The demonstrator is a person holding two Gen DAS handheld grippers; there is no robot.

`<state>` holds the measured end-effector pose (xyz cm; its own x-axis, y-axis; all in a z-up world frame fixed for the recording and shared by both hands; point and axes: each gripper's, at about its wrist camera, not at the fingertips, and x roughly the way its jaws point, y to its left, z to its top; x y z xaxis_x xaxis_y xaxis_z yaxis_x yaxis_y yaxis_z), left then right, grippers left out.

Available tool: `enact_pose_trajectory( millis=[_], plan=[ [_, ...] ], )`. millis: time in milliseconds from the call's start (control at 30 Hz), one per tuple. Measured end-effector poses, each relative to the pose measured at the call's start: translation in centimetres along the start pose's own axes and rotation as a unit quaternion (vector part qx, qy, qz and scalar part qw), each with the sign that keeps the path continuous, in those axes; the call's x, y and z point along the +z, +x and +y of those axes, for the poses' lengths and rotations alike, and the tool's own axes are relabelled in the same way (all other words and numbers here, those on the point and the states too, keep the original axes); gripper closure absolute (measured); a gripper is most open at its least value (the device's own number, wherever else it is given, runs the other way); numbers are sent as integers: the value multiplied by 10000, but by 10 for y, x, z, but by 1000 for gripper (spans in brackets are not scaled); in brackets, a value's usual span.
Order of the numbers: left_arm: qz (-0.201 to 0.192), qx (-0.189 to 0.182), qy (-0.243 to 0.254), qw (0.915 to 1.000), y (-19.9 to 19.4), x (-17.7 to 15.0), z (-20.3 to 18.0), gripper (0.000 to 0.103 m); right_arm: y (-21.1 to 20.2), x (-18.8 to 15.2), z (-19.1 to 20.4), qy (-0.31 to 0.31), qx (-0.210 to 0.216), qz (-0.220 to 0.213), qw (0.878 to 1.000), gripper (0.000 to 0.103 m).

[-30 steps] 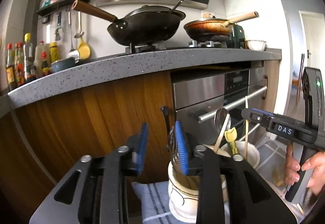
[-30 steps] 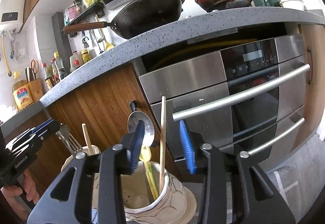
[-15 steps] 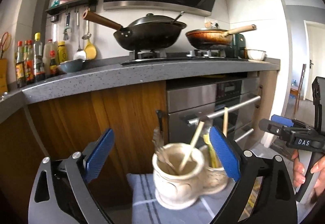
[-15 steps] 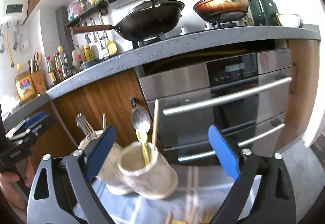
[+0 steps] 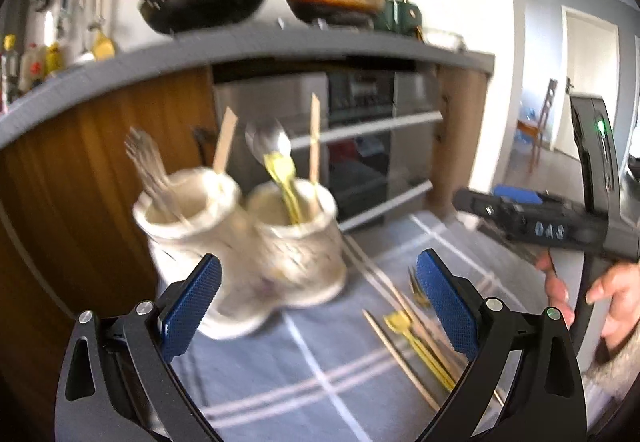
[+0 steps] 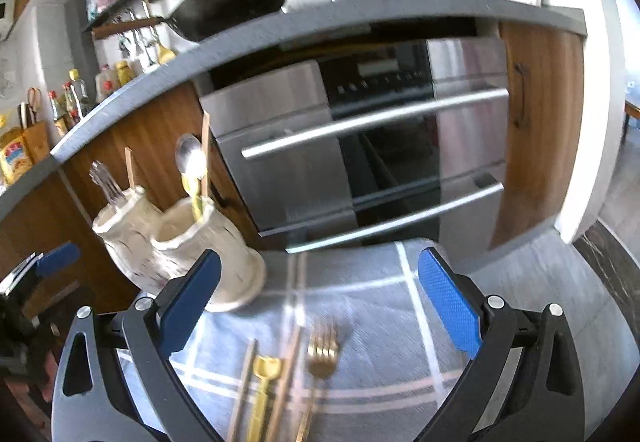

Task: Organize utensils
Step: 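Withdraw both open tools back over the remaining utensils, then close the right tool on the gold fork handle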

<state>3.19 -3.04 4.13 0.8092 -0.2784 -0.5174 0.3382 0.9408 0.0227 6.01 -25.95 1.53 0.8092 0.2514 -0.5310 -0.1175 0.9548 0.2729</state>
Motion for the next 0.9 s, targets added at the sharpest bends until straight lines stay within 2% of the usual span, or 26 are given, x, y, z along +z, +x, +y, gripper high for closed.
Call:
enact_pose_trajectory(
  millis=[200,400,567,633,800,900],
  plan=[
    [692,-389,-31,9968,41,-32,-16,6,19,-14,-17,48,-128,309,9994,7],
    [1029,-491,17,9935,64,-50,-19,6,34,-26,-23,-74,-143,596,9981,16],
    [1309,-755,-107,9885,79,-58,-18,6,43,-33,-18,-317,-120,763,9965,28],
    [1368,-846,-149,9869,83,-59,-20,7,47,-35,-17,-392,-130,838,9956,39],
    [1413,-896,-168,9858,88,-59,-23,8,55,-39,-17,-398,20,1054,9936,55],
    [1438,-900,-254,9852,89,-60,-22,8,60,-42,-12,-512,93,1142,9921,61]
  ],
)
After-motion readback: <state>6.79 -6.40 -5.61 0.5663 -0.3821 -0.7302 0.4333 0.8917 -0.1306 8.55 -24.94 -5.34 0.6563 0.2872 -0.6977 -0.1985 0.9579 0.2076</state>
